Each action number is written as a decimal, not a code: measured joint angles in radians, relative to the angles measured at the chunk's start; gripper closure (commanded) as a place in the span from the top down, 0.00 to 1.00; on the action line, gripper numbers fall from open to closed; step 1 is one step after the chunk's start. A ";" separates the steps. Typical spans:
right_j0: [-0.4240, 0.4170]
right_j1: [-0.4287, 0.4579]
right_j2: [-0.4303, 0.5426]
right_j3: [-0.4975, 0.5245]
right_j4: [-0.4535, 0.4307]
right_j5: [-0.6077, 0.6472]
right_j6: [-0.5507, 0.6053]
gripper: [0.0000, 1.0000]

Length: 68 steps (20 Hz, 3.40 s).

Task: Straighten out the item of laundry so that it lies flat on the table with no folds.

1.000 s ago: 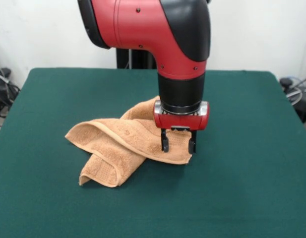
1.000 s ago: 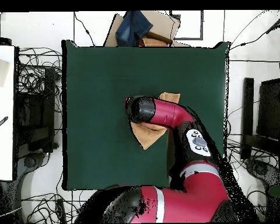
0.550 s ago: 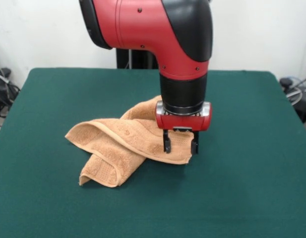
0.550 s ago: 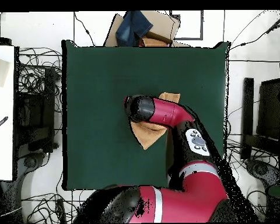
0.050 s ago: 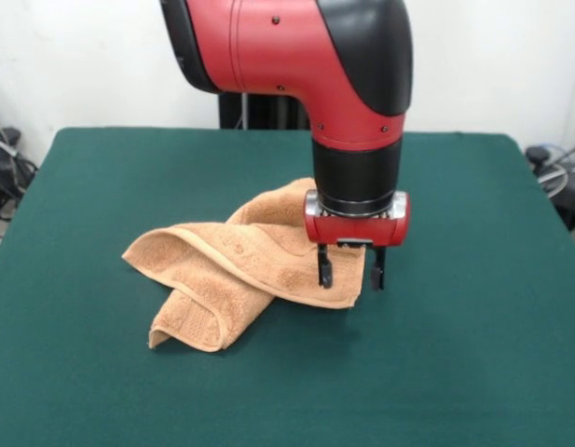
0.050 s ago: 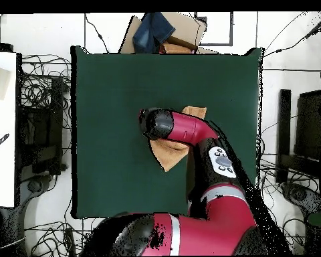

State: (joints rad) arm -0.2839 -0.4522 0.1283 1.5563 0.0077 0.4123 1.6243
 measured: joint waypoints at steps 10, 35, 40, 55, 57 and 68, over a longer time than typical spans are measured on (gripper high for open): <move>-0.020 0.001 0.023 0.007 0.002 0.000 0.000 1.00; -0.033 0.005 0.080 0.117 0.002 -0.155 0.000 1.00; -0.041 0.007 0.090 0.138 0.002 -0.156 0.000 1.00; -0.030 -0.008 0.097 0.152 0.002 -0.156 0.000 1.00; -0.010 -0.021 0.094 0.143 0.002 -0.151 0.000 1.00; 0.023 -0.044 0.058 0.105 0.002 -0.131 0.000 1.00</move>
State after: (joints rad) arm -0.2611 -0.4967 0.1861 1.6610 0.0093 0.2812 1.6243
